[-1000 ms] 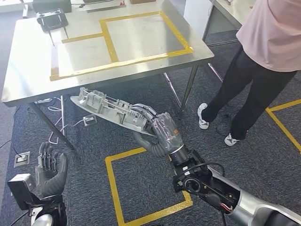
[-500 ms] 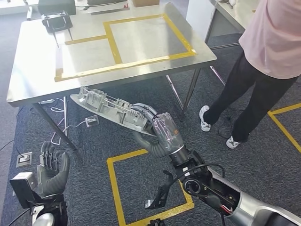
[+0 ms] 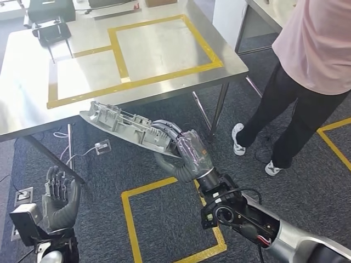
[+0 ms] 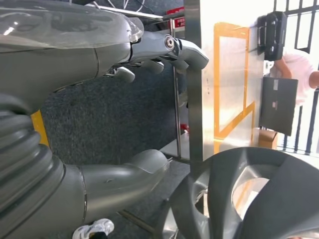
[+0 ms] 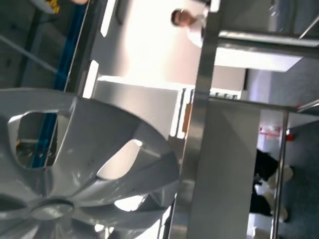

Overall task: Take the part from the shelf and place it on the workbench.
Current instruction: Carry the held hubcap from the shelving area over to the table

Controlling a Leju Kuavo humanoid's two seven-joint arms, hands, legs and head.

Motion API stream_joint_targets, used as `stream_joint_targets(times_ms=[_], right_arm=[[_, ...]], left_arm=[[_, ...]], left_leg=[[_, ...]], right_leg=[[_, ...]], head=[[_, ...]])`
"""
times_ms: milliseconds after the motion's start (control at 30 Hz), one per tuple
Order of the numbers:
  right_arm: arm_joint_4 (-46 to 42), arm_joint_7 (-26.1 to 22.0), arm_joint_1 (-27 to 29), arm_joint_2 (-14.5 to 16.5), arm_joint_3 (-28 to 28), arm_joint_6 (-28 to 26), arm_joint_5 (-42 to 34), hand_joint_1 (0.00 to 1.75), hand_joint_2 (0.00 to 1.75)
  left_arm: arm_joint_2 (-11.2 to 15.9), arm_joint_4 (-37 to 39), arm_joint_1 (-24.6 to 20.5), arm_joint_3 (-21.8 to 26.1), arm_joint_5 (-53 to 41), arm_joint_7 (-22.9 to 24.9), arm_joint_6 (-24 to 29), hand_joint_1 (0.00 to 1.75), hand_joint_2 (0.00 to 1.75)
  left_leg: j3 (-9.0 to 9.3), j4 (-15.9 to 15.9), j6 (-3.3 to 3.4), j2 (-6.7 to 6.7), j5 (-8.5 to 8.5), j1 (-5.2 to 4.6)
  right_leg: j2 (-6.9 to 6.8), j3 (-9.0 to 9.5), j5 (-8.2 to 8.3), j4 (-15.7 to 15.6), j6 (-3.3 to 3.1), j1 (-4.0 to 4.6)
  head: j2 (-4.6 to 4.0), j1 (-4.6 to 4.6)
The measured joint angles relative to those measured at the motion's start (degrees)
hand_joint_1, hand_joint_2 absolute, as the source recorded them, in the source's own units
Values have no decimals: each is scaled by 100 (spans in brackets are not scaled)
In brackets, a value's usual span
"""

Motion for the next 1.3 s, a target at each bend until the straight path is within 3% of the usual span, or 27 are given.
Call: stream_joint_targets(times_ms=[67,100,200,233,300,333,400,433,500,533,567,600,633,700,733,767,833,900,933,967,1000,1067,1100,1133,1233,1267,1300], right_arm=[[2,7,-3,0,4,-1,-28,175,175],[2,10,-7,0,7,-4,-38,175,175],[8,12,-27,0,20,-19,-54,175,175],[10,14,-36,0,26,-27,-59,175,175],[13,16,-59,-1,37,-43,-69,175,175],[13,15,-71,-2,42,-48,-73,175,175],[16,-2,-87,-2,53,-53,-78,175,175],[20,-14,-88,-2,57,-54,-79,175,175],[37,-40,-85,-2,59,-56,-80,175,175],[50,-55,-84,-2,60,-56,-80,175,175],[65,-68,-84,-3,61,-55,-81,175,175],[80,-78,-83,-3,61,-54,-82,175,175],[94,-84,-82,-4,61,-53,-84,175,175],[123,-85,-78,-5,67,-49,-89,175,175],[129,-81,-81,-6,69,-50,-92,175,175],[126,-74,-90,-7,73,-51,-95,175,175],[108,-46,-132,-9,71,-57,-95,175,175],[101,-16,-158,-14,69,-60,-90,175,175],[101,-6,-159,-15,68,-60,-87,175,175],[101,1,-157,-15,69,-61,-85,175,175],[101,8,-157,-15,70,-64,-74,175,175],[102,40,-156,-15,72,-92,-30,175,175],[102,75,-156,-16,68,-126,5,175,175],[102,118,-157,-17,55,-175,32,175,175],[83,258,-199,-35,-54,-325,59,175,175],[58,296,-225,-55,-123,-349,57,175,175],[28,326,-255,-80,-206,-363,58,175,175]], left_arm=[[2,0,29,0,-1,-4,-1,0,175],[4,0,33,0,-1,-8,-2,0,175],[13,-2,47,3,-9,-23,-11,0,175],[15,-6,57,6,-14,-28,-14,0,175],[19,-21,57,14,-25,-35,-16,0,175],[21,-31,53,18,-30,-39,-17,0,175],[26,-42,50,21,-35,-45,-20,0,175],[27,-43,53,22,-36,-48,-21,0,175],[26,-42,55,22,-35,-49,-23,0,175],[25,-42,54,22,-34,-49,-25,0,175],[25,-42,55,22,-34,-50,-27,0,175],[25,-42,54,22,-33,-50,-30,0,175],[24,-41,55,22,-33,-50,-36,0,175],[21,-33,43,21,-27,-50,-54,0,175],[20,-30,33,21,-23,-49,-68,0,175],[20,-27,19,21,-20,-50,-85,0,175],[21,-28,-8,22,-19,-50,-119,0,175],[19,-28,-24,21,-20,-51,-135,0,175],[18,-28,-24,21,-20,-51,-138,0,175],[17,-27,-24,21,-20,-51,-139,0,175],[20,-27,-22,21,-20,-50,-141,0,175],[24,-23,-18,22,-20,-49,-152,0,175],[26,-19,-19,22,-21,-48,-167,0,175],[28,-14,-19,22,-26,-47,-185,0,175],[34,14,-9,21,-57,-43,-244,0,175],[34,22,-8,21,-72,-43,-255,0,175],[34,25,-19,21,-86,-43,-260,0,175]], left_leg=[[-293,-113,29,0,-99,-9],[-304,-416,55,0,62,-22],[-162,-1520,165,-7,1190,-104],[-114,-1713,194,-15,1419,-122],[27,-1801,231,-28,1412,-111],[136,-1821,250,-31,1353,-101],[388,-1828,300,-35,1198,-101],[514,-1827,320,-34,1091,-108],[792,-1827,346,-40,853,-115],[957,-1828,352,-52,722,-115],[1139,-1829,354,-66,583,-115],[1330,-1830,354,-77,439,-115],[1510,-1838,349,-84,289,-115],[1809,-1854,321,-100,19,-123],[1931,-1891,298,-112,-78,-116],[2010,-1872,266,-122,-98,-110],[1845,-1435,201,-115,137,-84],[1257,-533,134,-85,451,-74],[929,-161,97,-70,424,-62],[628,70,62,-60,232,-51],[379,168,35,-52,-68,-35],[67,12,22,-33,-626,-15],[1,-219,35,-27,-674,-14],[-25,-548,58,-24,-450,-17],[-67,-1579,138,-29,1103,-55],[-77,-1710,152,-32,1391,-70],[-58,-1718,164,-36,1443,-72]], right_leg=[[9,239,-187,-4,-2,8],[11,369,-286,-9,1,9],[23,640,-586,-66,46,25],[34,759,-649,-109,69,36],[44,923,-632,-92,122,55],[34,902,-541,85,143,55],[-6,479,-396,809,175,51],[-22,179,-443,1216,182,49],[-25,-391,-880,1673,198,53],[-25,-610,-1151,1681,205,52],[-25,-779,-1305,1554,205,50],[-25,-906,-1239,1317,198,48],[-26,-996,-842,970,179,48],[-33,-1058,306,340,137,82],[-29,-1019,692,164,108,108],[-23,-947,805,98,82,138],[-3,-725,670,48,5,154],[-7,-532,539,-11,-67,136],[-8,-456,459,-25,-88,127],[-3,-368,372,-27,-100,118],[9,-273,280,-27,-100,110],[32,-31,92,-31,-82,95],[38,110,-3,-34,-66,86],[38,227,-99,-40,-47,79],[71,411,-395,-19,25,91],[87,447,-485,-21,50,95],[104,473,-564,-42,80,100]], head=[[0,-2],[0,-3],[-1,-50],[-1,-67],[-1,-54],[-1,-43],[-1,-13],[-1,-4],[0,2],[0,4],[0,9],[0,16],[0,24],[-1,7],[-1,-8],[-1,-15],[0,5],[0,13],[0,11],[0,-1],[0,-3],[0,-8],[-1,-18],[-1,-32],[-1,-96],[-1,-100],[-1,-94]])
